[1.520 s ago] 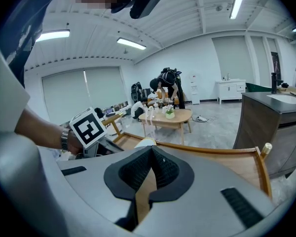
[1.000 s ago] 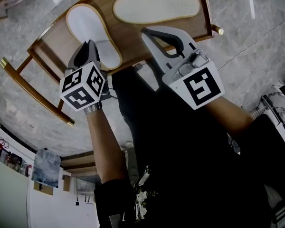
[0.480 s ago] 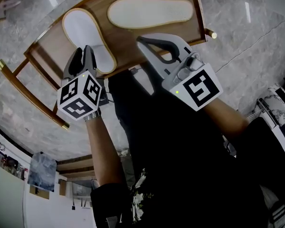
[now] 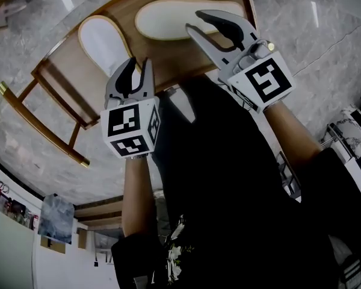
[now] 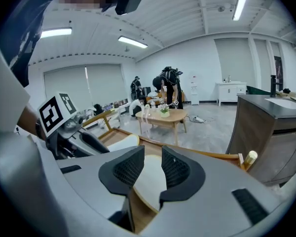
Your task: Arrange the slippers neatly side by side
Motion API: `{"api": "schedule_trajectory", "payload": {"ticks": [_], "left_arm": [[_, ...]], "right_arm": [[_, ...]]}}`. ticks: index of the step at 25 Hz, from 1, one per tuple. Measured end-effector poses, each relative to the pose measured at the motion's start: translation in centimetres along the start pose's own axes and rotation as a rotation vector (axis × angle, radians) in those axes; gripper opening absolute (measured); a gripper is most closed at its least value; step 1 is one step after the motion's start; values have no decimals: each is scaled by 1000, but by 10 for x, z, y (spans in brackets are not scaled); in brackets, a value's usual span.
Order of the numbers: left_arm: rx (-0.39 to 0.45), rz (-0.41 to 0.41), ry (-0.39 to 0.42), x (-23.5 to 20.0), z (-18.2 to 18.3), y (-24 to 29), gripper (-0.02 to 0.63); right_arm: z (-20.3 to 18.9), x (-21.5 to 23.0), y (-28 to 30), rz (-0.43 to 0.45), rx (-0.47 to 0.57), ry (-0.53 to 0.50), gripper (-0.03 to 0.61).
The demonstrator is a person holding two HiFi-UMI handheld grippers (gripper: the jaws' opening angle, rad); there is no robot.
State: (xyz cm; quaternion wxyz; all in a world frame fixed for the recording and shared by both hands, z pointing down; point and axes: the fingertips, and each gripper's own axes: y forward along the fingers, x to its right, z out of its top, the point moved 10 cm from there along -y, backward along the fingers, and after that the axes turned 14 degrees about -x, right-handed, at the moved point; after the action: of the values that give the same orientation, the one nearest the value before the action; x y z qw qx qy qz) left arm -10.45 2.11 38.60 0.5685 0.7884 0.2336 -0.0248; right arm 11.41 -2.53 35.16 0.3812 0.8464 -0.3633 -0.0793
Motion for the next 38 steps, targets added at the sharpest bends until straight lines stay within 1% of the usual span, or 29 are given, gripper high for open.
{"api": "schedule_trajectory", "payload": {"ticks": [2, 6, 8, 9, 11, 13, 14, 16, 18, 20, 25, 29, 32, 34, 36, 38], "left_arm": [[-12, -35, -13, 6, 1, 9, 114], [-39, -83, -15, 23, 13, 20, 118], [-47, -106, -8, 30, 20, 30, 121], [-51, -115, -9, 33, 21, 33, 121], [-62, -123, -10, 38, 22, 40, 123], [-82, -124, 1, 43, 23, 46, 123], [-95, -130, 10, 45, 23, 50, 123], [-118, -146, 22, 47, 23, 57, 123], [-127, -159, 20, 47, 23, 63, 123], [-131, -169, 12, 47, 23, 67, 124], [-166, -183, 7, 47, 24, 79, 126], [-193, -195, -10, 44, 20, 86, 126], [-198, -199, -23, 43, 22, 87, 120], [-195, -193, -35, 41, 22, 88, 104], [-195, -179, -37, 39, 20, 89, 83], [-196, -171, -34, 39, 20, 90, 84]], "right_arm": [[-2, 9, 7, -11, -23, -6, 87], [-2, 31, 17, 46, -81, -15, 97], [-4, 43, 23, 70, -129, -44, 98], [-6, 46, 26, 82, -154, -62, 108], [-8, 51, 30, 106, -194, -95, 112], [-8, 58, 33, 130, -229, -111, 114], [-7, 61, 35, 146, -248, -119, 127], [-6, 65, 43, 176, -293, -155, 136], [-6, 69, 52, 203, -341, -203, 141], [-8, 75, 60, 222, -379, -221, 144], [-11, 85, 63, 240, -429, -230, 150], [-5, 85, 70, 314, -496, -282, 148], [-2, 84, 73, 366, -535, -305, 144], [-2, 81, 75, 393, -564, -319, 144], [-4, 75, 76, 403, -582, -335, 120], [-7, 74, 74, 396, -579, -329, 115]]}}
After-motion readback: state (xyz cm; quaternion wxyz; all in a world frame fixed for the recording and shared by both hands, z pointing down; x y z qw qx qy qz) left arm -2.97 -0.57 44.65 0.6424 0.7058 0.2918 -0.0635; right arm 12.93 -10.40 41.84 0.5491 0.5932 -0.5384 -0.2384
